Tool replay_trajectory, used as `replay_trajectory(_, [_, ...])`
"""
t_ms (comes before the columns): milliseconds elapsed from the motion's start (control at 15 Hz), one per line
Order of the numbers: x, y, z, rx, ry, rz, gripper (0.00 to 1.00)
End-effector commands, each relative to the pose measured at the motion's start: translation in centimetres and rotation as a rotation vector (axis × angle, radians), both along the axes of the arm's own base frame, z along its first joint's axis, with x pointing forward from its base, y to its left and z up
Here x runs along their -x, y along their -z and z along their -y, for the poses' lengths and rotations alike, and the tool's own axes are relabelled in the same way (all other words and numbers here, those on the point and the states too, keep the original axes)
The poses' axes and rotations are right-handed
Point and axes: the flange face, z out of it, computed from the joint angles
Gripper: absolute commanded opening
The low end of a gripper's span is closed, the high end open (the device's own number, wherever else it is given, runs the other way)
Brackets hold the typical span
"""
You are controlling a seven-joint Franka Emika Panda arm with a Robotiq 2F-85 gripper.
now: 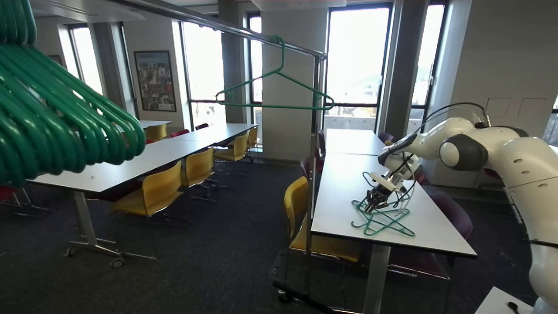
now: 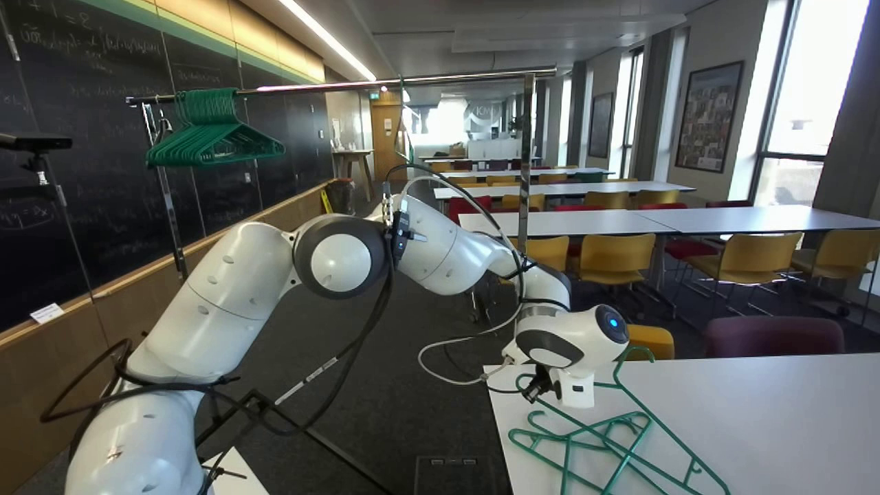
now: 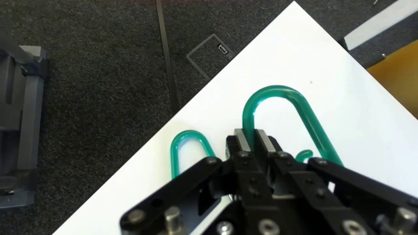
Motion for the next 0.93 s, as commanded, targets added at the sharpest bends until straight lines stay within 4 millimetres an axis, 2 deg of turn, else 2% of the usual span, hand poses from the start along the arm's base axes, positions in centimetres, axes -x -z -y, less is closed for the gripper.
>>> replay_trajectory(0, [-1.5,-1.1,1.8,-0.056,0.079,0.021,0.03])
replay_trajectory(200, [-1.8,-1.0,1.9,-0.105,0.063,0.011,0.03])
replay_trajectory(267, [-1.2,-0.3,1.6,-0.039,0.064,0.008,0.25])
replay_trajectory(333, [-1.2,-0.1,1.6,-0.042,0.062,0.005,0.11])
replay_trajectory(467, [-1.2,0.4,1.6,-0.043,0.062,-0.001,0.25])
replay_trajectory(600, [-1.2,0.4,1.6,-0.043,0.061,-0.002,0.26])
replay_trajectory(667, [-1.0,0.2,1.5,-0.028,0.044,0.002,0.51])
replay_trajectory(733, [-1.0,-0.1,1.6,0.016,0.012,0.02,0.51])
replay_trajectory(867, [-0.8,-0.9,1.7,0.111,-0.08,0.043,0.65])
